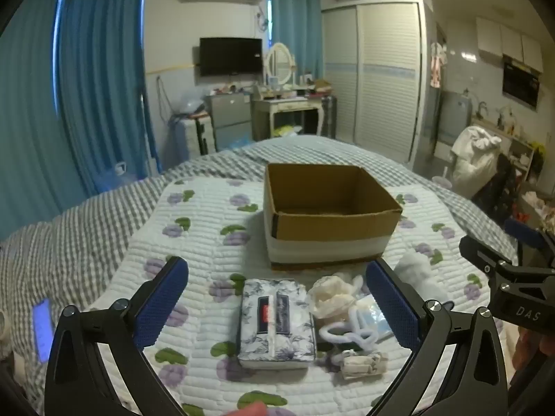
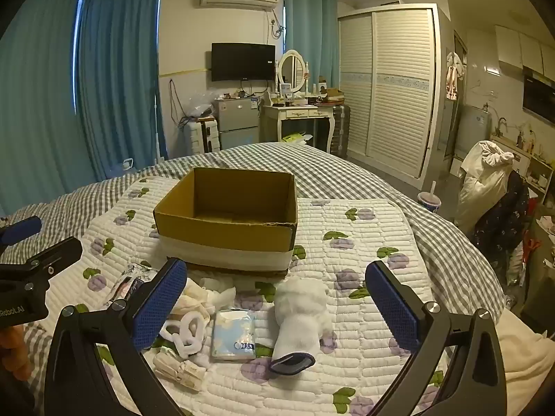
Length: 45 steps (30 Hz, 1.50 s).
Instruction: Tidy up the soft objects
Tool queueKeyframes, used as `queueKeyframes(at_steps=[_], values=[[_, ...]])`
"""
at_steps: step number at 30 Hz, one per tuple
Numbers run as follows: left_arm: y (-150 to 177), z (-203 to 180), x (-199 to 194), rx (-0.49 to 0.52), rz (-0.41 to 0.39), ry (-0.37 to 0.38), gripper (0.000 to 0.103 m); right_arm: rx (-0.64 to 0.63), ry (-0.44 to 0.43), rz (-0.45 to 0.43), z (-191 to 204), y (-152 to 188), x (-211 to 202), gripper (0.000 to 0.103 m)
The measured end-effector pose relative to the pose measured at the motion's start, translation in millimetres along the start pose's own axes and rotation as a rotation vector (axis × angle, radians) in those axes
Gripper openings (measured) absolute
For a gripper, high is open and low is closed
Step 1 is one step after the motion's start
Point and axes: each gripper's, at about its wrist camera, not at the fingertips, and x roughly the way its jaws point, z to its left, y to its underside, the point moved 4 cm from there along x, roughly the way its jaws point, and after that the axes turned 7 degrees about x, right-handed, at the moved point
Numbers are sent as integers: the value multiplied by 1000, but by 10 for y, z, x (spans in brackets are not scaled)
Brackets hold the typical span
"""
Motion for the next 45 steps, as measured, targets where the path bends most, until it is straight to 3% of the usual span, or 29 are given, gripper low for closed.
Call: queueKeyframes(at_steps=[14,45], values=[[93,113,57,-63,30,8,103,2,-6,10,18,43,15,103],[170,73,132,-43,66,11,103,5,-10,43,27,93,83,103]])
